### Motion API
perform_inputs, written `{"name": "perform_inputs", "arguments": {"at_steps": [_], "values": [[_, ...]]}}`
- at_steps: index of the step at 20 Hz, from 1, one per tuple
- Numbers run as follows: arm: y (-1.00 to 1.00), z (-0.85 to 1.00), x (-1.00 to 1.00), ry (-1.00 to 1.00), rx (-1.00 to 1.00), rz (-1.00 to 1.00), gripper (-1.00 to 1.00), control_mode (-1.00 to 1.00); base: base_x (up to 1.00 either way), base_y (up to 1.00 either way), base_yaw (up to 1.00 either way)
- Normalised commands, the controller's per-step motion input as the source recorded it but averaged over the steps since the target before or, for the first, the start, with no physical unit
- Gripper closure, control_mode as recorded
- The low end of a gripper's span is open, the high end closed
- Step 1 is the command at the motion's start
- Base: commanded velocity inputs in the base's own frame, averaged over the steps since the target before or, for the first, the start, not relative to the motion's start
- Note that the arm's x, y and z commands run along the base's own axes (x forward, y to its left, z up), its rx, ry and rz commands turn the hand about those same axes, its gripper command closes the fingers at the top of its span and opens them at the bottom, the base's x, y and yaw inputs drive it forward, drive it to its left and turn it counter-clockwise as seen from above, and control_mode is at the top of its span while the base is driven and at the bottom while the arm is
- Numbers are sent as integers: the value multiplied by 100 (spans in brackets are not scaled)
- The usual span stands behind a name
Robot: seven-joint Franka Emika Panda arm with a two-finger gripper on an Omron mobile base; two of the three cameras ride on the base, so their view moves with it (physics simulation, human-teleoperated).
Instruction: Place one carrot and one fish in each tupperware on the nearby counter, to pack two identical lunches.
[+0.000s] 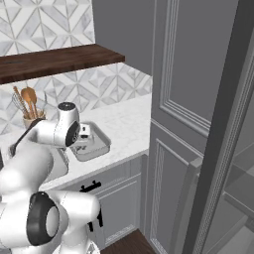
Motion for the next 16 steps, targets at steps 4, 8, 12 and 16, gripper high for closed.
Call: {"name": "perform_inputs", "arguments": {"at_steps": [4, 8, 12, 16], "values": [[-24, 68, -100, 6, 0, 0, -100, -100, 0, 0, 0], [-26, 100, -100, 3, 0, 0, -100, -100, 0, 0, 0], [-30, 100, -100, 9, 0, -1, -100, -100, 0, 0, 0], [-34, 99, -100, 9, 0, -6, -100, -100, 0, 0, 0]]}}
